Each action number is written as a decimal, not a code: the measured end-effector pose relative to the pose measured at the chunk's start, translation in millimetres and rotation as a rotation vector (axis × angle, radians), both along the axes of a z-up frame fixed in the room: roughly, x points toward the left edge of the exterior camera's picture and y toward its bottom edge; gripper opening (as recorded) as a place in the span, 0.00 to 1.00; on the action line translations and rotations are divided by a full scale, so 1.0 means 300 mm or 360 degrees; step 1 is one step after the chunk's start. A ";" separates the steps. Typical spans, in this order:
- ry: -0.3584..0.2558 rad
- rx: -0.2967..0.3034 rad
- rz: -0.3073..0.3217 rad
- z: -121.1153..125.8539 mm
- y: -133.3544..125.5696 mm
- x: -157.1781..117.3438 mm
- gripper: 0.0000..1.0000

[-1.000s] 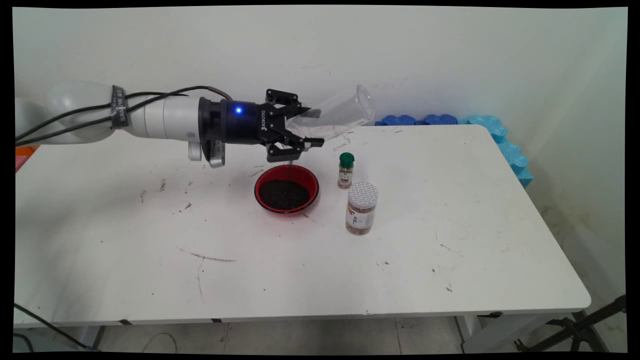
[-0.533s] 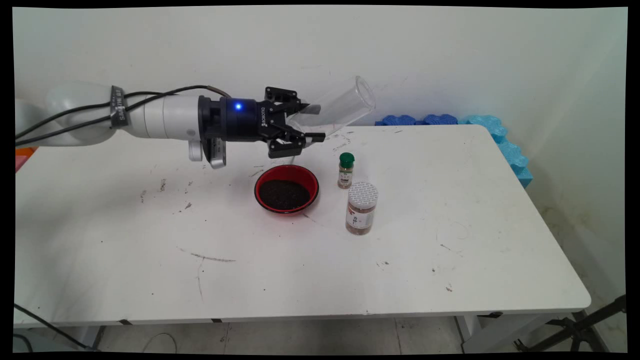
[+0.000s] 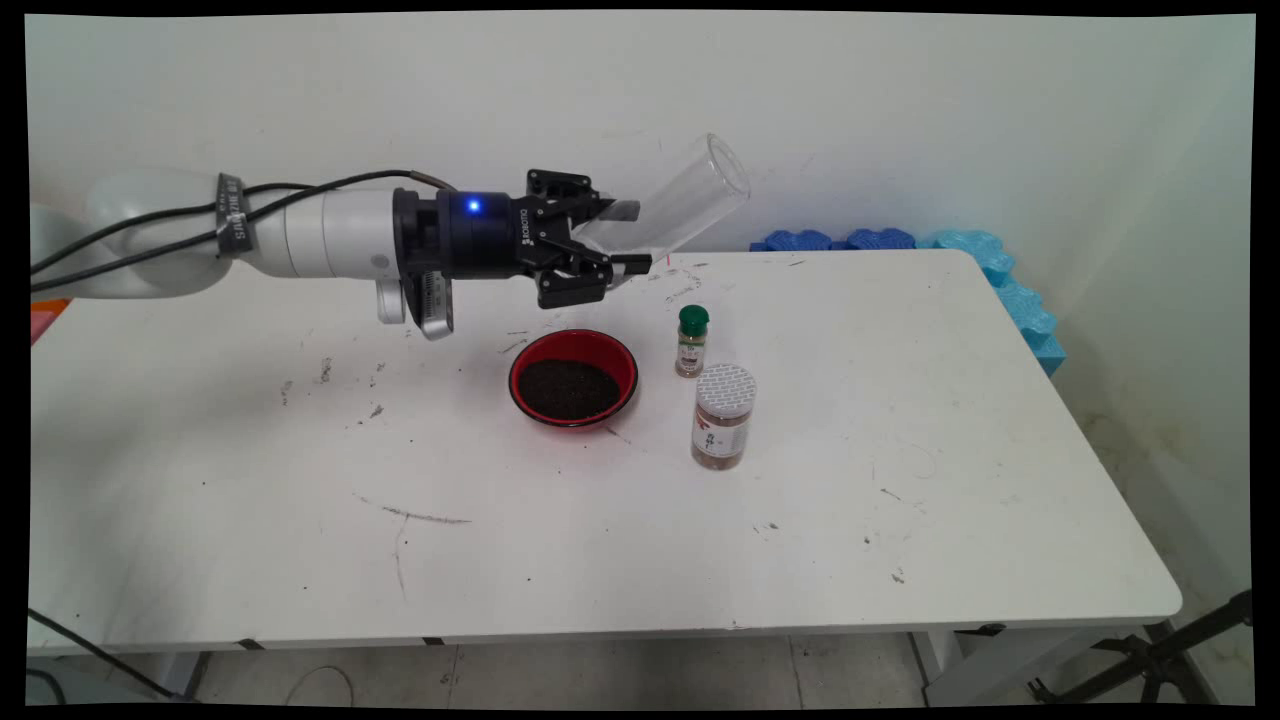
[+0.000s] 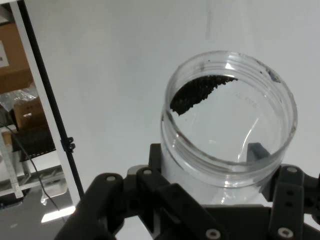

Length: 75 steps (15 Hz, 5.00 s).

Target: Pour the black seasoning powder in the red bowl

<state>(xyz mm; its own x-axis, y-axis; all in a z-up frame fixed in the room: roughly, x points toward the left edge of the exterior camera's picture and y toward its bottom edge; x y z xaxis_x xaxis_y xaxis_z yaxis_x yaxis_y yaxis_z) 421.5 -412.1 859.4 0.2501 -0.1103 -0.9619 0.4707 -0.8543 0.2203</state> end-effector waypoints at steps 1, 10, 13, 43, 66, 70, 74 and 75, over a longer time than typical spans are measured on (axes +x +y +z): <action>0.0009 0.0005 0.0005 0.000 0.001 0.000 0.00; 0.0087 0.0030 0.0060 0.004 0.001 0.003 0.00; 0.0122 0.0013 0.0074 0.006 0.003 0.005 0.00; -0.0670 -0.1209 -0.0415 0.139 0.042 0.059 0.00; -0.1487 -0.2804 -0.1132 0.434 0.095 0.089 0.00; -0.1603 -0.3127 -0.1243 0.466 0.119 0.080 0.00; -0.1692 -0.3453 -0.1350 0.490 0.147 0.069 0.00; -0.1718 -0.3538 -0.1382 0.495 0.153 0.066 0.00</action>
